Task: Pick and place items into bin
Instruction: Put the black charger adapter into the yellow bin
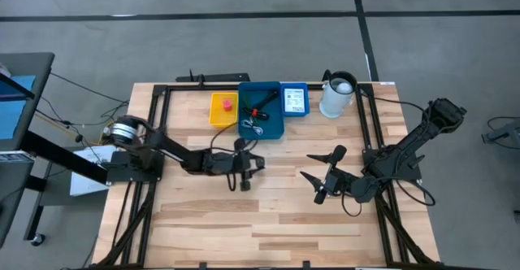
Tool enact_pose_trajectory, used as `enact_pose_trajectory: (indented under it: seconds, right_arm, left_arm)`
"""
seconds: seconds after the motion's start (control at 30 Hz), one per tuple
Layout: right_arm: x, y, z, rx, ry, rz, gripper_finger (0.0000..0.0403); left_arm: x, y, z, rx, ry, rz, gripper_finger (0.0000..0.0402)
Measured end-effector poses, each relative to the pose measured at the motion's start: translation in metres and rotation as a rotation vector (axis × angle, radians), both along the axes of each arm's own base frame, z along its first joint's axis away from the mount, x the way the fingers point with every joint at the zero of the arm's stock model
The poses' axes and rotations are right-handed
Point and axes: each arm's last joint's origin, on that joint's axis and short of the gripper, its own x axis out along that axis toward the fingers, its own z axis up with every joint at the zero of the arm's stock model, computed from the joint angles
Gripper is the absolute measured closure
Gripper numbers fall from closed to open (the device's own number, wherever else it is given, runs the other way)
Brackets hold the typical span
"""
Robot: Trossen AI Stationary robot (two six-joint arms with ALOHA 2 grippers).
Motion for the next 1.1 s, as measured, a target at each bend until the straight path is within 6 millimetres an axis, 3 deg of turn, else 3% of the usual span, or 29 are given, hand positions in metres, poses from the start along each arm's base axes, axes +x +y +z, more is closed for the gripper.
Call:
enact_pose_trajectory:
  seconds: [0.3, 0.47, 0.83, 1.1]
  right_arm:
    - [0.000, 0.000, 0.000, -0.001, 0.001, 0.000, 0.0127]
    - [0.000, 0.000, 0.000, -0.001, 0.001, 0.000, 0.0127]
    - [0.000, 0.000, 0.000, 0.007, 0.000, 0.007, 0.0127]
    - [0.000, 0.000, 0.000, 0.009, 0.002, 0.014, 0.0127]
  left_arm:
    - [-0.032, 0.014, 0.060, 0.138, 0.036, 0.292, 0.0250]
    - [-0.048, 0.030, 0.080, 0.161, 0.032, 0.462, 0.0252]
    - [-0.059, 0.094, 0.067, 0.011, 0.082, 0.778, 0.0251]
    - [-0.068, 0.121, 0.063, -0.131, 0.042, 0.915, 0.0252]
